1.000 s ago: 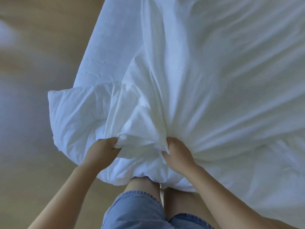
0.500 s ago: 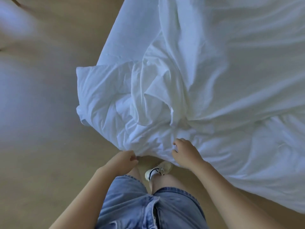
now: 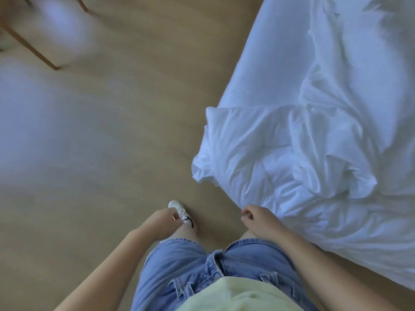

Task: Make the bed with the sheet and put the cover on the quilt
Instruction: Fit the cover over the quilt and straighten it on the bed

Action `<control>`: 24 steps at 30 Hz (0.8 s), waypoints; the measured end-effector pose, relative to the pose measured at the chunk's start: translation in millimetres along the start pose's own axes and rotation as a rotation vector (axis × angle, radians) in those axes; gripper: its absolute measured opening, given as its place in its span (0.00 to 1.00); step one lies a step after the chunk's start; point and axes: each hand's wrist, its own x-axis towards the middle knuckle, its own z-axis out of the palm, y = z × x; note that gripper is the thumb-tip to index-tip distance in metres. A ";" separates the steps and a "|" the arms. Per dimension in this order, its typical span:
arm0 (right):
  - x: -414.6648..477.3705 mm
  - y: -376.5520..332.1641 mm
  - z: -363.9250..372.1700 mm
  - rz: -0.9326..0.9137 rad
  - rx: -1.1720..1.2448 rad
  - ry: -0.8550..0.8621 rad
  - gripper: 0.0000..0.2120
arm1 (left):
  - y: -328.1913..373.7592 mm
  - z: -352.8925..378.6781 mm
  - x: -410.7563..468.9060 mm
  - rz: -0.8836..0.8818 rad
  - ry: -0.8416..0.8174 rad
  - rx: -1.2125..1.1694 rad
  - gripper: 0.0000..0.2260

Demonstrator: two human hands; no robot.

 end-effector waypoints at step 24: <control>291.6 -292.8 -257.1 -0.119 0.015 0.018 0.06 | -38.6 -420.1 182.4 -0.149 0.036 -0.188 0.06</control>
